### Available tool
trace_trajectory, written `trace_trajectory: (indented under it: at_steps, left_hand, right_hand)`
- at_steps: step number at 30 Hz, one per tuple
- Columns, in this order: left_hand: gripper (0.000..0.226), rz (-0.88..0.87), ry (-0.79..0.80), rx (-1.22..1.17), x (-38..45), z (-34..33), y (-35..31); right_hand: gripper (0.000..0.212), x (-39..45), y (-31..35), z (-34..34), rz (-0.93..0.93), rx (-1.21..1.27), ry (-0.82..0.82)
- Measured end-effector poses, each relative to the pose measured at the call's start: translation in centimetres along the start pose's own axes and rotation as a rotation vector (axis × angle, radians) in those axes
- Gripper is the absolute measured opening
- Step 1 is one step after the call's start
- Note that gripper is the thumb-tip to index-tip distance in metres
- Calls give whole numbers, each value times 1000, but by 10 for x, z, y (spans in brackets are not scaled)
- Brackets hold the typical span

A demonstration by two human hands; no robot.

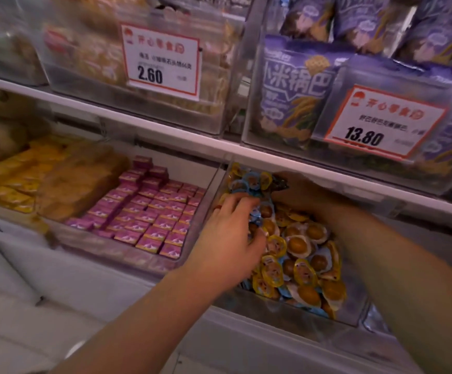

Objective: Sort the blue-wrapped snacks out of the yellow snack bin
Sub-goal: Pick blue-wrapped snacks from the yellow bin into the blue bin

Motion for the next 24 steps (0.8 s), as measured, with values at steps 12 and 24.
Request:
trace_trajectory:
  at_steps: [12,24]
  left_hand:
    - [64,-9,21,25,4,-1,7]
    - [17,-230,49,226,6,-19,9]
  right_hand:
    - [51,-81,15,0,154,104,89]
    - [43,-136,-5,36,76,408,-476]
Point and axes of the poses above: each hand's wrist, its own x-axis towards the middle knuckle, its own z-axis out of the back of the hand, y = z × x, the point moved 5 cm from there along x, towards the middle knuckle, and after that the axes turned 5 degrees about -y, right-handed, at the moved point
